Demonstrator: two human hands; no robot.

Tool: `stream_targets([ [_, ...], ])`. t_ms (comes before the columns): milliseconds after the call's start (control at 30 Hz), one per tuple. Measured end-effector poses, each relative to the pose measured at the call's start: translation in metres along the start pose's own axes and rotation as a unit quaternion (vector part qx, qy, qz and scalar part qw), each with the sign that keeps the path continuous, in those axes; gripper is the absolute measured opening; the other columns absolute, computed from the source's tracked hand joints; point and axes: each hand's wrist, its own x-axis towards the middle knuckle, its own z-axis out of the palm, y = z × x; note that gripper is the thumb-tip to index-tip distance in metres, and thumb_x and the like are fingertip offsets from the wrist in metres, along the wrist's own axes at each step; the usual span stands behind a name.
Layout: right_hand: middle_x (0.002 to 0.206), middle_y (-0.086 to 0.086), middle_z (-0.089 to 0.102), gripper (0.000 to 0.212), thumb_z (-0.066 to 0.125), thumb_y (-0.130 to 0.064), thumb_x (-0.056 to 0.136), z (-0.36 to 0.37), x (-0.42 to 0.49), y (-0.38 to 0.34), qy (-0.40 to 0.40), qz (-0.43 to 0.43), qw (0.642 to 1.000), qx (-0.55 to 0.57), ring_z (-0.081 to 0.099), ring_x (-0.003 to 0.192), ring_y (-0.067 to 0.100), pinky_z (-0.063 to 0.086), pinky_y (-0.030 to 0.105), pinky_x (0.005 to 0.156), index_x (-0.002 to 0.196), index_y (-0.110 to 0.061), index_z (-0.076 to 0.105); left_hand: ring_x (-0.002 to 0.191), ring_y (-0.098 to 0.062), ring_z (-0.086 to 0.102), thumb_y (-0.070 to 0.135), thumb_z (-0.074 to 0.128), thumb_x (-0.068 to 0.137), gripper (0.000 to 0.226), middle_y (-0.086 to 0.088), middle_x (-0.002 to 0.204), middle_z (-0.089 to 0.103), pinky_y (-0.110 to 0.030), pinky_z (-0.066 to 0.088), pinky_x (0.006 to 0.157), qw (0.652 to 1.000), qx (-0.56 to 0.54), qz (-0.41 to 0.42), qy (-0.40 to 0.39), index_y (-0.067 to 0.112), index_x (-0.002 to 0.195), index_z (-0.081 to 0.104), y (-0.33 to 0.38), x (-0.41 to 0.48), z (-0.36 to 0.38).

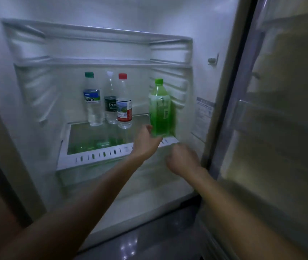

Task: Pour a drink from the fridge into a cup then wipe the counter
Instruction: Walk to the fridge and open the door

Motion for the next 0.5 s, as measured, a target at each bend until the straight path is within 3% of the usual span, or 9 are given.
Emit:
stream_targets([
  [100,0.122,0.018,0.055,0.033,0.049,-0.017,0.089,0.002,0.025,-0.004,0.008,0.017,0.999,0.046,0.056,0.112,0.035,0.045,0.034,0.084,0.117,-0.001,0.056,0.115,-0.023,0.055,0.019,0.071,0.085,0.057,-0.009,0.127,0.055,-0.039,0.047,0.101,1.0,-0.003,-0.001,0.008,0.007,0.134,0.043,0.001,0.025,0.005],
  [233,0.124,0.019,0.053,0.039,0.051,-0.016,0.089,0.004,0.057,-0.008,0.044,0.031,0.992,0.113,0.054,0.112,0.038,0.045,0.037,0.084,0.124,0.0,0.052,0.119,-0.026,0.054,0.023,0.073,0.084,0.067,-0.01,0.136,0.048,-0.031,0.044,0.09,0.999,0.005,-0.033,0.02,0.006,0.139,0.037,0.006,0.053,0.012],
  [367,0.113,0.016,0.061,0.049,0.042,-0.026,0.073,0.012,0.084,-0.008,0.064,0.03,0.982,0.178,0.06,0.1,0.037,0.043,0.032,0.07,0.115,-0.006,0.056,0.119,-0.028,0.056,0.027,0.078,0.077,0.073,-0.013,0.133,0.05,-0.042,0.049,0.101,0.998,-0.022,-0.049,0.018,0.005,0.135,0.037,0.008,0.073,0.024],
  [500,0.124,0.012,0.057,0.055,0.056,-0.025,0.08,0.015,0.097,-0.007,0.07,0.028,0.963,0.259,0.059,0.107,0.033,0.049,0.036,0.083,0.131,-0.011,0.044,0.12,-0.029,0.054,0.029,0.078,0.078,0.076,-0.013,0.132,0.048,-0.045,0.048,0.103,0.997,-0.054,-0.052,0.032,0.003,0.135,0.035,0.013,0.086,0.034],
])
